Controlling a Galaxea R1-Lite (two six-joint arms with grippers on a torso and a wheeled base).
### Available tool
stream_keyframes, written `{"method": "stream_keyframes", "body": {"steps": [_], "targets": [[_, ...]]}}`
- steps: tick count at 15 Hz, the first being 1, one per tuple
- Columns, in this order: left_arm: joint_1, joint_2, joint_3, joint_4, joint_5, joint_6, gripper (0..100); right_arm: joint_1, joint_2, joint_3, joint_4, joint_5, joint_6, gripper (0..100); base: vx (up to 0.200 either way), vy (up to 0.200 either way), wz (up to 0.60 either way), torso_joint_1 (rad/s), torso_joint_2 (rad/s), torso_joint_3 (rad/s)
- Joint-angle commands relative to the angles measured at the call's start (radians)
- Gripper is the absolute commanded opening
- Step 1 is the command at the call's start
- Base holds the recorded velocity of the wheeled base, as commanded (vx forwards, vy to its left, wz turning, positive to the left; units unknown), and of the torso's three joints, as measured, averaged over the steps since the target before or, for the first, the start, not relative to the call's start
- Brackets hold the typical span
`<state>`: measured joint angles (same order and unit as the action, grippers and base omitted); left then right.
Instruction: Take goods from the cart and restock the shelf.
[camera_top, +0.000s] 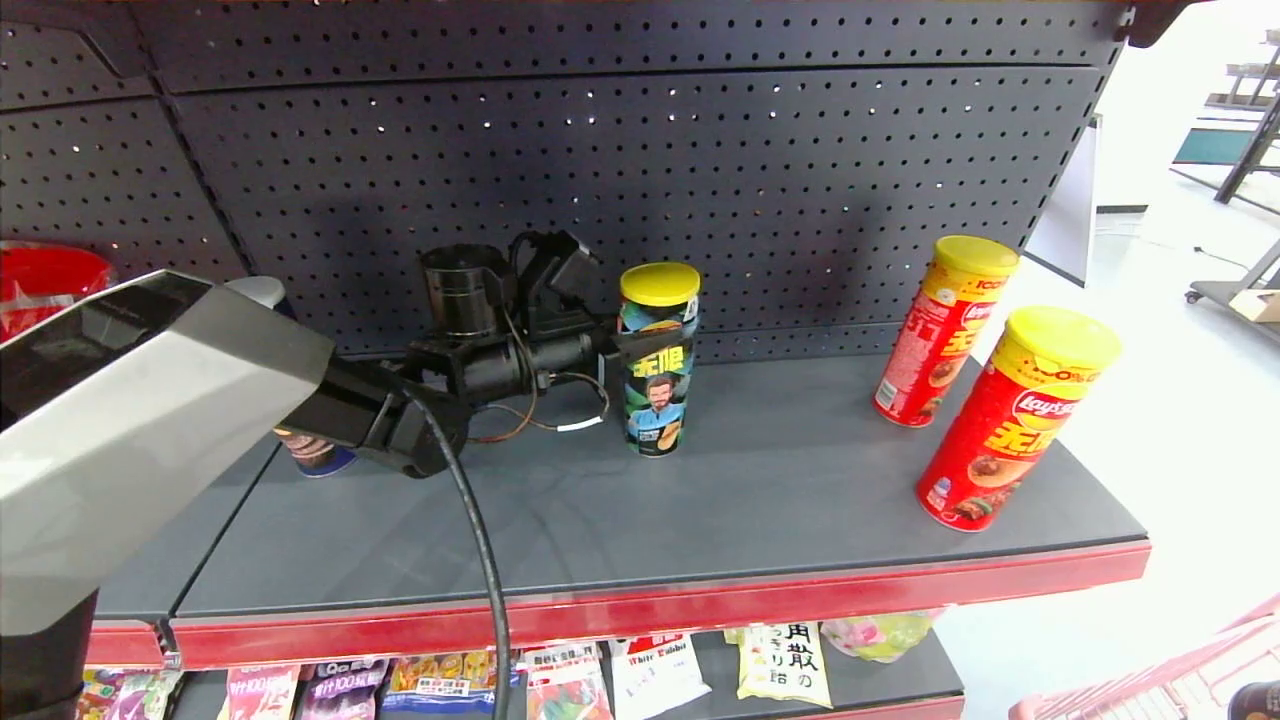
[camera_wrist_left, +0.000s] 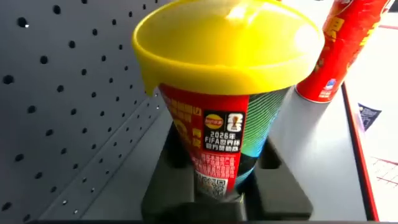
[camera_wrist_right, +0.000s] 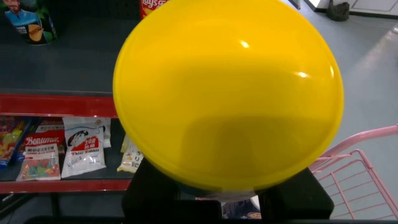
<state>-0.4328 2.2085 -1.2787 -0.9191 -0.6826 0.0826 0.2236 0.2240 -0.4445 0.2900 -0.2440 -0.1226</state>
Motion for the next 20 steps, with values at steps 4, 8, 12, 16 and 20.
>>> {"method": "stream_keyframes", "body": {"steps": [4,8,12,16,20], "targets": [[0.005,-0.144,0.165,0.000,0.000,-0.037,0,0.000,-0.006,-0.002,0.000,-0.009,0.000,0,0.000,0.000,0.00,0.000,0.00,0.000],[0.049,-0.331,0.345,-0.004,0.000,-0.063,0,0.002,-0.006,0.000,0.000,-0.008,0.000,0,0.000,0.000,0.00,0.000,0.00,0.000],[0.048,-0.469,0.550,-0.007,0.000,-0.061,0,0.003,-0.003,0.000,-0.002,-0.003,0.000,0,0.000,0.000,0.00,0.000,0.00,0.000],[0.046,-0.460,0.624,-0.070,0.005,-0.040,0,0.003,0.001,0.003,-0.002,0.002,0.000,0,0.000,0.000,0.00,0.000,0.00,0.000],[0.039,-0.395,0.644,-0.152,0.018,-0.038,0,0.003,0.001,0.003,-0.002,0.000,0.001,0,0.000,0.000,0.00,0.000,0.00,0.000]]}}
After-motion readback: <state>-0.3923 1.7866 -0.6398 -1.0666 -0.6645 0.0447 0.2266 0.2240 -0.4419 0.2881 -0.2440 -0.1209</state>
